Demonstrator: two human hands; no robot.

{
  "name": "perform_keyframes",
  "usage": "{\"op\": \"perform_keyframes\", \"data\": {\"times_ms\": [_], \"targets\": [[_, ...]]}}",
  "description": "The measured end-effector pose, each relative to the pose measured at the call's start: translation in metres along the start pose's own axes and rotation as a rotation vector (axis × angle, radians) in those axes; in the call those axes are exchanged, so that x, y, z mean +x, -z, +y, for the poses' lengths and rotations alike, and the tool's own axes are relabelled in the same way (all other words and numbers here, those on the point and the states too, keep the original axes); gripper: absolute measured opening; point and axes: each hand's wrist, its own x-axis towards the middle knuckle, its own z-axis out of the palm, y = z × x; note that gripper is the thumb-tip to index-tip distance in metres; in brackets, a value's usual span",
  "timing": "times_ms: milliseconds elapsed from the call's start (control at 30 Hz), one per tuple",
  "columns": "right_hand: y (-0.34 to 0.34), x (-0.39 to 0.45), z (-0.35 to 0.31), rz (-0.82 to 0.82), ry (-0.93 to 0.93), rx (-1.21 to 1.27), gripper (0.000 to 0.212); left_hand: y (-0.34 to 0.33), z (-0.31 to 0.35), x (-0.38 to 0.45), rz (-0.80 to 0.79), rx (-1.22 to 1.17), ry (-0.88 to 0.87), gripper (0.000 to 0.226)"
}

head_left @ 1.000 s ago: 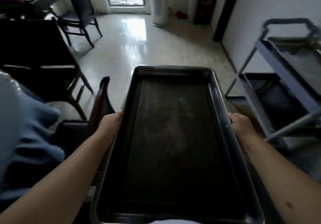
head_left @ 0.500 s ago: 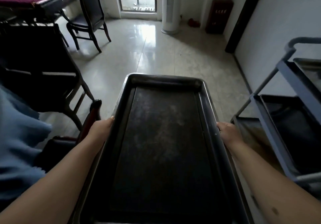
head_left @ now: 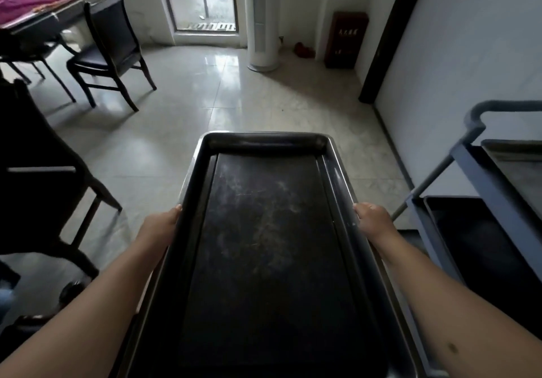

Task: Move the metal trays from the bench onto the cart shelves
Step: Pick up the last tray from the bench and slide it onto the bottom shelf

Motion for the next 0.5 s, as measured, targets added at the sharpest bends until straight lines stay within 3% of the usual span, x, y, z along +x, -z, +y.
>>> {"op": "perform_keyframes", "data": {"times_ms": [167,300,500], "targets": [[0.012,0.070,-0.010,0.187,-0.103,0.080,0.035,-0.014,0.060,0.113,-0.060,-0.091,-0.036,0.036],[0.020,0.110,-0.014,0.366,-0.245,0.264,0.034,-0.023,0.132,0.216,-0.176,-0.109,-0.085,0.052],[0.031,0.090,0.008,0.603,-0.503,0.488,0.029,-0.063,0.254,0.295,-0.398,-0.095,-0.180,0.048]]}}
